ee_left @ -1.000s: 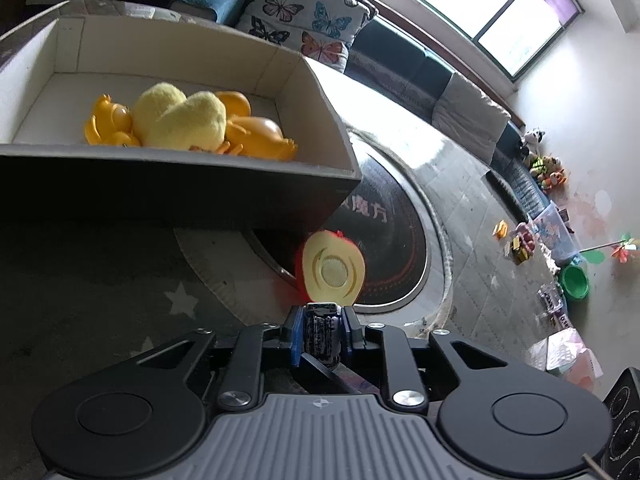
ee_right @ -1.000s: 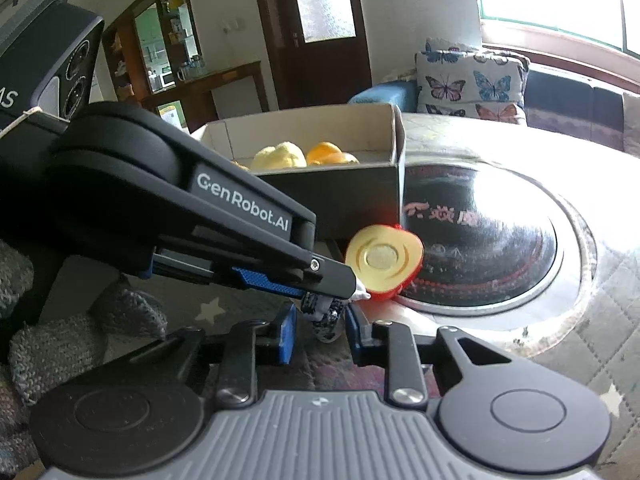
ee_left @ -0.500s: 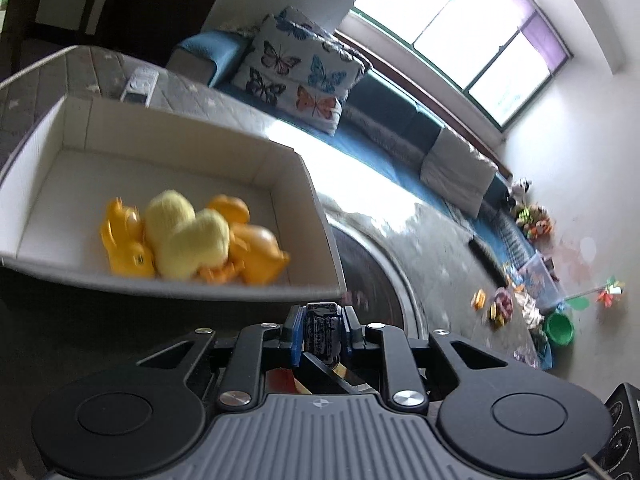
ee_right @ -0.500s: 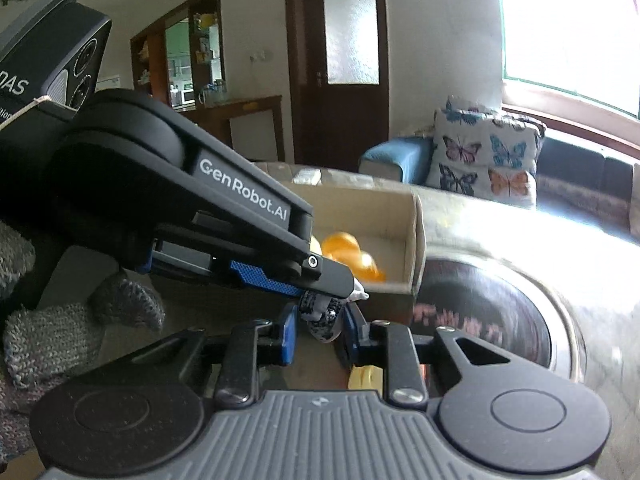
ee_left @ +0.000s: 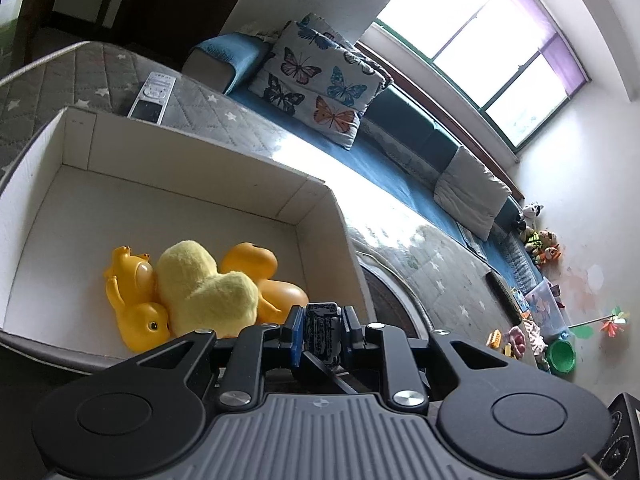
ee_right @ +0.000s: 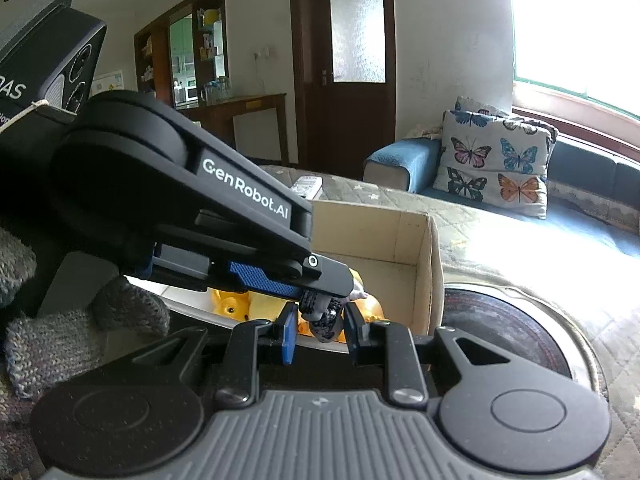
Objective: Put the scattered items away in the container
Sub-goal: 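Lift the figurine with the left gripper and release it inside the box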
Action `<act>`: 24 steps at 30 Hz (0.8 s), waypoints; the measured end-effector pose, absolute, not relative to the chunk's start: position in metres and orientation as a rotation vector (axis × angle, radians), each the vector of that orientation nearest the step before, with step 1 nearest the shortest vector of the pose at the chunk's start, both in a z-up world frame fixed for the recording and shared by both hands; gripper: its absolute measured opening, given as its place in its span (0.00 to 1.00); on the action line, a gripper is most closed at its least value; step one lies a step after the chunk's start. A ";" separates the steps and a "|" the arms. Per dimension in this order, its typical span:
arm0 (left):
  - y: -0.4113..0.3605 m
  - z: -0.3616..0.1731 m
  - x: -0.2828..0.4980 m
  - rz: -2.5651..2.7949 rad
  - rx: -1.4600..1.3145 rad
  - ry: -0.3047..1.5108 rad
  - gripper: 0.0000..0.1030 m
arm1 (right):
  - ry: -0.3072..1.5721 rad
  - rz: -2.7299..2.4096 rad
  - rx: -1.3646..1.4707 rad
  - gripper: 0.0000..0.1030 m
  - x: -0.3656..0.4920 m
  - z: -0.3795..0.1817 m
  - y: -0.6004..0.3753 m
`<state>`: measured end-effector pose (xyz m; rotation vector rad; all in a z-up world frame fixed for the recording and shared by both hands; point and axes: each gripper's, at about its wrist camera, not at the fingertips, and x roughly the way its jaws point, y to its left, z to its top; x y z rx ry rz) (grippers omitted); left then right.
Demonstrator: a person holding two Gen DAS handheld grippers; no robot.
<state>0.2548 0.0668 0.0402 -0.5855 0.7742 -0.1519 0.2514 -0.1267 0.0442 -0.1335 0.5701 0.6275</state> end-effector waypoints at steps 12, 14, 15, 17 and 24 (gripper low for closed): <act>0.072 0.031 0.261 -0.141 -0.605 0.775 0.22 | 0.582 0.633 -0.126 0.23 0.255 0.034 -0.125; 0.072 0.032 0.260 -0.141 -0.605 0.774 0.22 | 0.582 0.632 -0.127 0.24 0.254 0.034 -0.125; 0.072 0.032 0.259 -0.142 -0.605 0.774 0.23 | 0.582 0.632 -0.127 0.24 0.254 0.034 -0.125; 0.072 0.032 0.259 -0.144 -0.607 0.774 0.25 | 0.582 0.630 -0.129 0.24 0.254 0.034 -0.126; 0.072 0.034 0.256 -0.145 -0.607 0.771 0.27 | 0.580 0.626 -0.128 0.24 0.253 0.035 -0.128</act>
